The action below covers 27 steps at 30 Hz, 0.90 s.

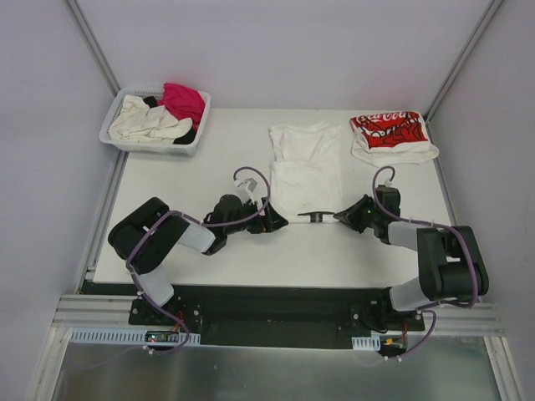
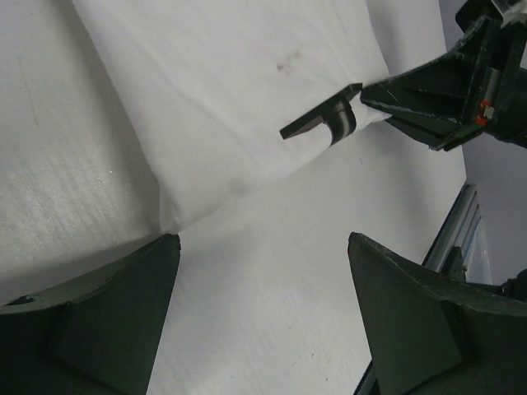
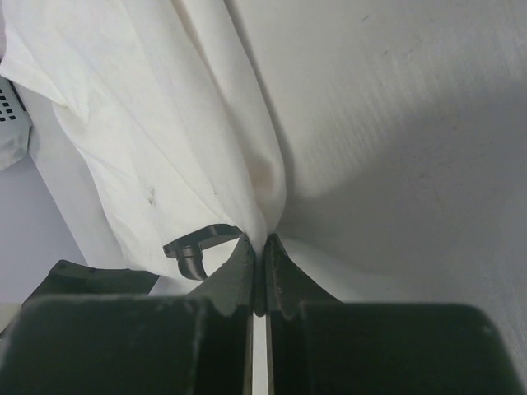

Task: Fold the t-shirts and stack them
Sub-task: Grab one side of the 2/3 rectangular tshirt with both arms

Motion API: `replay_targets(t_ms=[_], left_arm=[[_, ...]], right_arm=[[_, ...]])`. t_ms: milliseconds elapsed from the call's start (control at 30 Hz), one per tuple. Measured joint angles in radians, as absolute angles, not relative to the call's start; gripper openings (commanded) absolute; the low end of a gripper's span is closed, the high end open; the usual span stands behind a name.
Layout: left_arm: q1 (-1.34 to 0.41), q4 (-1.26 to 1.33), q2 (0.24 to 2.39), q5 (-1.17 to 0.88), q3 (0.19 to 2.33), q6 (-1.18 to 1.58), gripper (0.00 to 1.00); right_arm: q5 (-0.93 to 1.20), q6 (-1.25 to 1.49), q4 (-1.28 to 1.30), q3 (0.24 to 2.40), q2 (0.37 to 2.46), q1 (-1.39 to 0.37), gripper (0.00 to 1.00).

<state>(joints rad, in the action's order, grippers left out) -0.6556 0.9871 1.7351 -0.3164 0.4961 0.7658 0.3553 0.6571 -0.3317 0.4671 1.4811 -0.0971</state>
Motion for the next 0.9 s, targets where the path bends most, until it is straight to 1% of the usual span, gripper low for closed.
replay_targets(t_ms=[300, 633, 900], left_arm=[[-0.675, 0.847, 1.623, -0.103, 0.467, 0.823, 0.83], [-0.719, 0.76, 1.588, 0.063, 0.478, 0.92, 0.83], [-0.735, 0.743, 1.638, 0.091, 0.538, 0.944, 0.82]], right_arm=[[0.329, 0.682, -0.345, 0.402, 1.406, -0.155, 0.01], [0.318, 0.695, -0.348, 0.398, 1.404, -0.219, 0.01], [0.319, 0.696, -0.366, 0.398, 1.423, -0.227, 0.01]])
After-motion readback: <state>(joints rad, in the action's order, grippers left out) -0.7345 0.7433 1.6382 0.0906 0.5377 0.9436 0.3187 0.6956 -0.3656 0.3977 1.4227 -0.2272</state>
